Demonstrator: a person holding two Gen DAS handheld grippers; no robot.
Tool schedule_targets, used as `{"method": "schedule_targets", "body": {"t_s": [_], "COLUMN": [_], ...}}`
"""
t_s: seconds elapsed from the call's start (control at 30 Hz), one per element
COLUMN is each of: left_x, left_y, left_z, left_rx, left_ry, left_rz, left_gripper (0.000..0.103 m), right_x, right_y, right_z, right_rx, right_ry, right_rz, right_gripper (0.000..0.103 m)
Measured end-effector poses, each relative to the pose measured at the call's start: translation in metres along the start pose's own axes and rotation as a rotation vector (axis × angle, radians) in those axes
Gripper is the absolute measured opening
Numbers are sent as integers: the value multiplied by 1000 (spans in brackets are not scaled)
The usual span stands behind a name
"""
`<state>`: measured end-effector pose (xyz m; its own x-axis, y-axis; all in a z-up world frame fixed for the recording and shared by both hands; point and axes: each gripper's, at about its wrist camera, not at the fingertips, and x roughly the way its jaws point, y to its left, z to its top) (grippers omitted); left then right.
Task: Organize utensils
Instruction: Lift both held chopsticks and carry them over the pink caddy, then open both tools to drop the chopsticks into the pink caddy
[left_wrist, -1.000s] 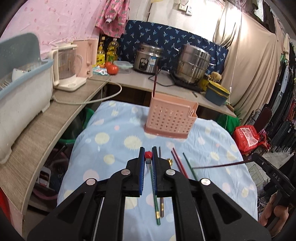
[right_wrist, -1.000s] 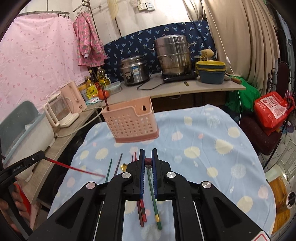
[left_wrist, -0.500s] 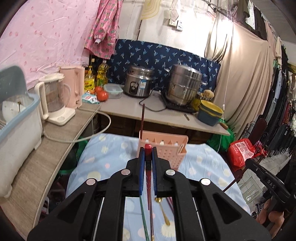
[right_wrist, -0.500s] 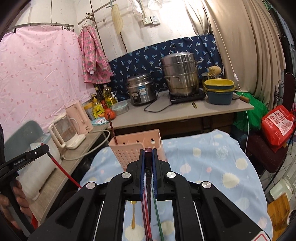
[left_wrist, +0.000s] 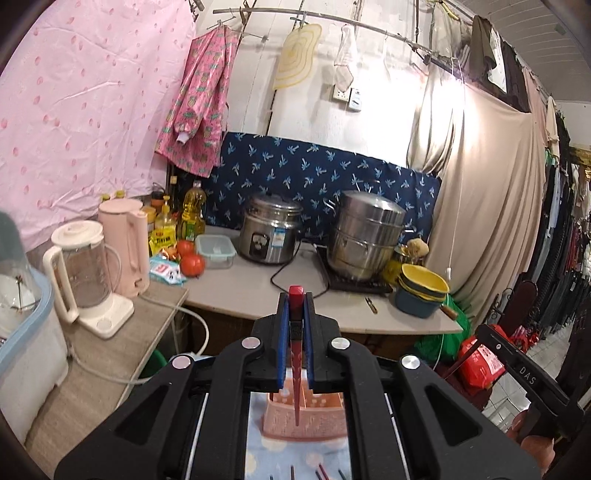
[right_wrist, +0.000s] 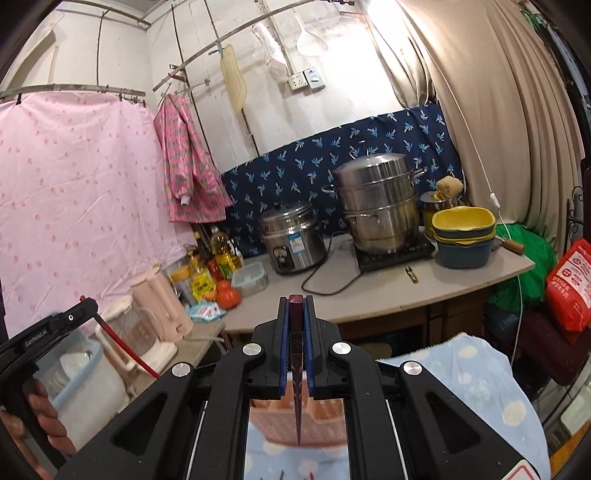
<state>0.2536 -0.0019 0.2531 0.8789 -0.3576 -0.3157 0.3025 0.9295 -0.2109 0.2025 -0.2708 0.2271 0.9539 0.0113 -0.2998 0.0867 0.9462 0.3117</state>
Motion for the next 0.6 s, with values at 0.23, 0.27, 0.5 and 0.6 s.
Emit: {"method": "schedule_targets", "body": {"t_s": [0.23,0.27,0.5,0.6], "left_x": [46,53,92,107], "left_y": [7,9,23,32], "left_z": [3,0,-34,-50], "left_rx": [7,6,-19,-43], "left_ry": [0,1,71,115], "left_rz": [18,21,34,37], "left_gripper": [7,7,7,7], "right_x": [49,56,100,110], "right_y": [-1,-1,-7,-12], "right_z": [5,2,-45,-64], "right_rx": [60,64,43,40], "right_ry": [-43,-40,71,116], "right_rz": [10,11,-6,-17], "right_gripper": [7,7,7,7]}}
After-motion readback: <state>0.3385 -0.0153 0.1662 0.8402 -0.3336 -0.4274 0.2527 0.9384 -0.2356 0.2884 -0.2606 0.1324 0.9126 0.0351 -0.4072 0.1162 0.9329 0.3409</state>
